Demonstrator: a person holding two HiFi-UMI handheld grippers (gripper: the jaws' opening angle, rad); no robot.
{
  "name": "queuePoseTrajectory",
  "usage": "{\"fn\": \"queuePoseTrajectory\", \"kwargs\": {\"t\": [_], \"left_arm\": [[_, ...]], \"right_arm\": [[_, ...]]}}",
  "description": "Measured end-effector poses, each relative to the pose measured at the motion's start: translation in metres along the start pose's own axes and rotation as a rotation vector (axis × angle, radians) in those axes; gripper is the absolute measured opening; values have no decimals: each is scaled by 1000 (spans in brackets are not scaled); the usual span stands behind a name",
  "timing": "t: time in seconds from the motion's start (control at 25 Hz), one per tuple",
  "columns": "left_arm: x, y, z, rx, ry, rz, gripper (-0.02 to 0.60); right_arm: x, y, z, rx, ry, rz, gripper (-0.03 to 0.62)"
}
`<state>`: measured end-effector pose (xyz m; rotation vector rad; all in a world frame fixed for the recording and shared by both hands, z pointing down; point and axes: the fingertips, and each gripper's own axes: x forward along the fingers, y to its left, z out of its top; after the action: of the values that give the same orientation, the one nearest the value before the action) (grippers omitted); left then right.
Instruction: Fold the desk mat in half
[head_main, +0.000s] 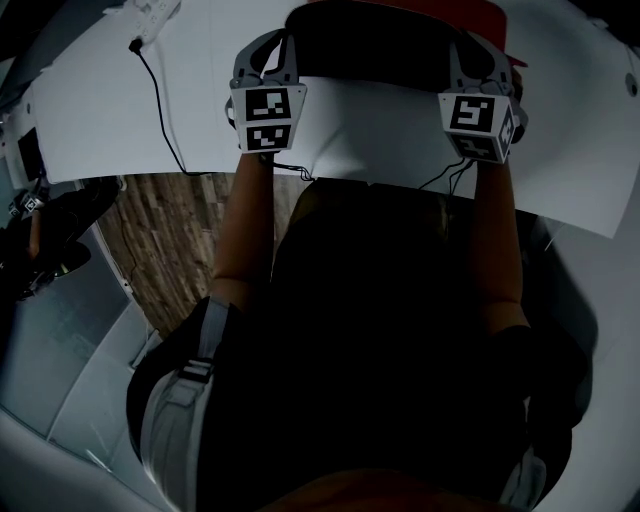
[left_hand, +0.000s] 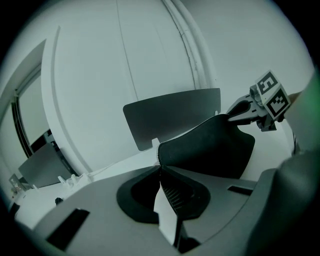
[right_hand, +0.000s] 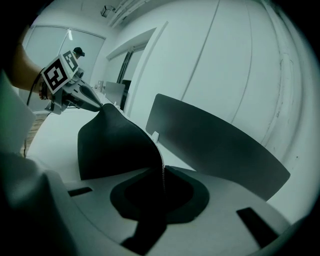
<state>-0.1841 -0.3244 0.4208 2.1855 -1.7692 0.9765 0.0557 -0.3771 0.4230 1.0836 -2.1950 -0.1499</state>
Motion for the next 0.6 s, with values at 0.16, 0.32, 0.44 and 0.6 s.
{"fn": "queuePoseTrajectory", "kwargs": {"t": [0.16,0.32,0.44,0.6], "left_arm": [[13,5,-3,3,12,-20,21],[28,6,-3,6,16,-38,21],[38,7,-5,15,25,-48,21],[52,11,-9,19,33,-56,21]], "right_arm": [[14,-2,-1,-6,21,-5,54],[27,-7,-3,-9,44,-15,54],[35,-9,-4,-13,52,-19,54],[49,-10,-7,-13,65,-26,55]]}}
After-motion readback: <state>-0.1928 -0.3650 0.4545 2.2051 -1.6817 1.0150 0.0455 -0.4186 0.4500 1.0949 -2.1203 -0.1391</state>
